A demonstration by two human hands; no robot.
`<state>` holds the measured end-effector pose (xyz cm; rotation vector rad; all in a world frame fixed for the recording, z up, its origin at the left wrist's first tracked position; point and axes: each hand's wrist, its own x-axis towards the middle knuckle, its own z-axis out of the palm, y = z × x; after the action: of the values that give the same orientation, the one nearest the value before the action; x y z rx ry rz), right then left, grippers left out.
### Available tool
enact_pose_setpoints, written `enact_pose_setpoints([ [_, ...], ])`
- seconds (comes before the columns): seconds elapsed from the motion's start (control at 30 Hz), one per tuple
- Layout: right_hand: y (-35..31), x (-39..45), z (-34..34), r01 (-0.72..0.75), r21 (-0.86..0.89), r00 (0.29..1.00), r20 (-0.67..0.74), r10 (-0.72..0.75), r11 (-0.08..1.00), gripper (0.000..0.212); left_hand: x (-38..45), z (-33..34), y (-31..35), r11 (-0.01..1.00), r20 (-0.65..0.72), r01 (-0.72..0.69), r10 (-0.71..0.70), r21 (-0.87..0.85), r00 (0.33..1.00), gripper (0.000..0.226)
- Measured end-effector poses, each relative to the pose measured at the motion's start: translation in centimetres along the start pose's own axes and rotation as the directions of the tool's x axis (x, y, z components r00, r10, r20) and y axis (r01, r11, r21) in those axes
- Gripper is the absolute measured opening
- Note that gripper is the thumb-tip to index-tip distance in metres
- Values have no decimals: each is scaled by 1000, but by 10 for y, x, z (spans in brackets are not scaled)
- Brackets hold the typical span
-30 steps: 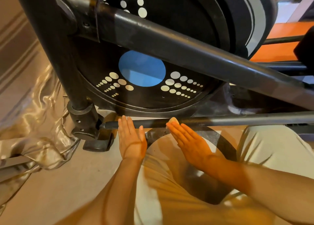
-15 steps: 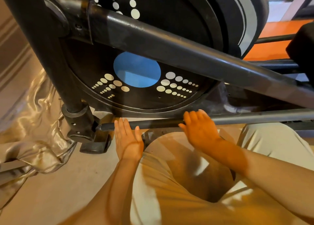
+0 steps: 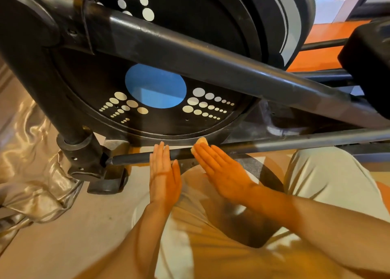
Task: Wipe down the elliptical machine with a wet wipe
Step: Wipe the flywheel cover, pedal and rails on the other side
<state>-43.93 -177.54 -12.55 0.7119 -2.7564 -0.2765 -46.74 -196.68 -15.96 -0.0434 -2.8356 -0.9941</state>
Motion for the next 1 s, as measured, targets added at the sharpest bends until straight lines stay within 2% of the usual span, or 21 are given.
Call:
enact_pose_setpoints([
  [0.07,40,-30,5,130,-200,992,25,-128,971,88,0,4,3,989,-31,-149,149,-6,988,51],
  [0.1,56,-41,4,154,-265,988,65,-141,952,88,1,7,5,981,-45,-195,194,-11,980,49],
  [0.2,69,-62,-1,139,-424,980,190,-62,895,83,3,16,11,977,-51,-209,207,-29,977,53],
  [0.27,59,-64,4,116,-436,982,187,-37,893,80,4,20,11,981,-67,-194,193,-19,979,55],
  [0.4,33,-46,19,18,-409,998,59,7,912,80,5,24,8,976,-97,-219,218,3,971,50],
  [0.57,25,-42,17,-3,-342,997,67,27,940,67,4,28,14,977,-155,-208,211,38,965,53],
  [0.63,39,-59,10,8,-381,997,78,24,924,68,5,29,21,981,-183,-192,192,19,964,52],
  [0.7,53,-78,3,-81,-376,992,59,111,923,73,4,32,27,985,-186,-173,169,-7,968,52],
  [0.73,59,-85,-4,-196,-298,976,31,214,934,73,3,34,30,986,-175,-164,159,-12,972,53],
  [0.83,66,-99,-17,-473,-103,875,64,481,875,61,0,41,31,988,-143,-153,154,24,978,56],
  [0.93,55,-85,-22,-587,-20,802,115,586,809,66,-2,44,29,985,-152,-161,168,54,974,58],
  [1.0,41,-60,-27,-600,64,797,143,587,798,71,-2,42,27,983,-155,-171,180,68,971,65],
])
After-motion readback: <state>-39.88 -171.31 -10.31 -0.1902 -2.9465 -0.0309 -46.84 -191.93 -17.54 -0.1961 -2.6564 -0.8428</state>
